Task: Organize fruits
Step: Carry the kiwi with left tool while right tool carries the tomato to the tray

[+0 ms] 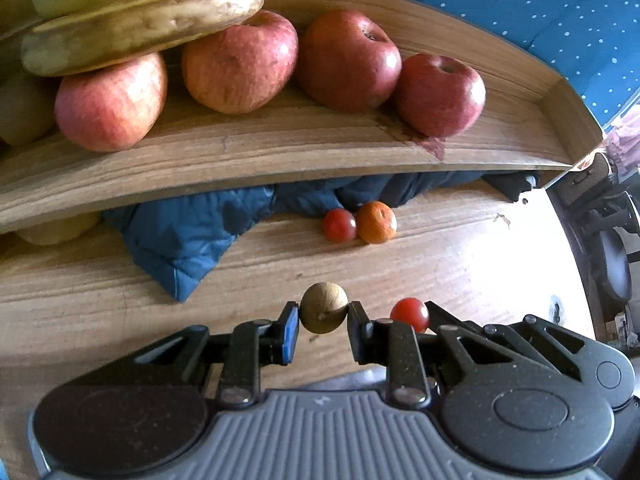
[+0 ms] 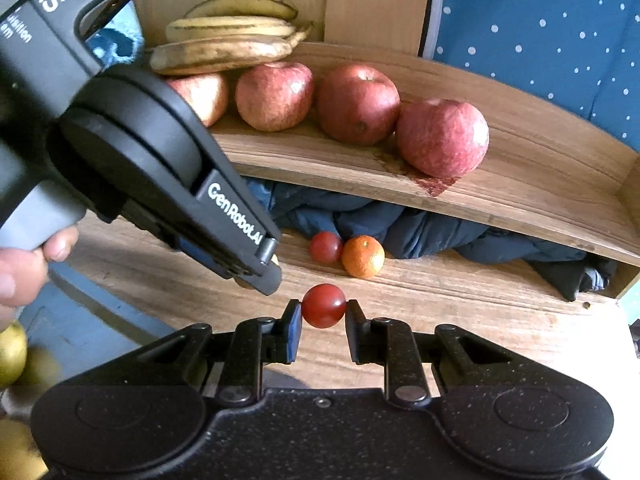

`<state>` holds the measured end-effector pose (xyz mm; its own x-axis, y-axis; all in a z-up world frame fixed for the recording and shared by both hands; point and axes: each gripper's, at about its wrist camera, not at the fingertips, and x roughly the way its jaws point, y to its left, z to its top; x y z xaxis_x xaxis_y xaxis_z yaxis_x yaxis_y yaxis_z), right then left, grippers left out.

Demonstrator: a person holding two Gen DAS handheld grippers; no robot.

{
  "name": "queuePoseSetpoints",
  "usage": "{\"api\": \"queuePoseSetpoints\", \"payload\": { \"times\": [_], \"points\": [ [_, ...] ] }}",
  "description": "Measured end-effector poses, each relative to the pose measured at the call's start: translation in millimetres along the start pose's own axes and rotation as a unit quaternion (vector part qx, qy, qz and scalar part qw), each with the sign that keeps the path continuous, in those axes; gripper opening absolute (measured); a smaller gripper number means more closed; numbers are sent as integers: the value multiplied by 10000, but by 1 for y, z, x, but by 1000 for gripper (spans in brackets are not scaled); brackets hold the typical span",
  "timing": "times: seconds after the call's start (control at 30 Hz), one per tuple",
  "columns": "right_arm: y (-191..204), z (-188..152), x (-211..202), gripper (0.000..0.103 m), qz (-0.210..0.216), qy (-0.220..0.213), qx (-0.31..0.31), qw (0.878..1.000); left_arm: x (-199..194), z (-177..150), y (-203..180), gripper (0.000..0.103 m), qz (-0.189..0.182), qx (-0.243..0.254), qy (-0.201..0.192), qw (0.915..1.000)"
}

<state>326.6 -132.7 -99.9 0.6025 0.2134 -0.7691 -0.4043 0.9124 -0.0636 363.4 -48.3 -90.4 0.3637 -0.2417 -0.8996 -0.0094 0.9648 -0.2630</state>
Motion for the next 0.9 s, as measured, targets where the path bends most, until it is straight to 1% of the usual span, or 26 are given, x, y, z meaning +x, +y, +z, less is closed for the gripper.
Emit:
{"api": "queuePoseSetpoints", "payload": {
  "times": [0.27,0.43,0.63,0.9],
  "points": [
    [8,-13,-25,24,100,-88,-98,9999,-20,-25,-6,28,51,17,-58,10000],
    [10,-25,-41,24,149,-88,-129,9998,-25,-43,-10,28,82,42,14,10000],
    [13,-44,-56,24,196,-11,-106,9998,-26,-65,-19,28,78,106,125,9998],
    [23,-71,-70,24,364,160,-146,9991,-29,-90,-23,28,145,128,264,9995]
  ]
}}
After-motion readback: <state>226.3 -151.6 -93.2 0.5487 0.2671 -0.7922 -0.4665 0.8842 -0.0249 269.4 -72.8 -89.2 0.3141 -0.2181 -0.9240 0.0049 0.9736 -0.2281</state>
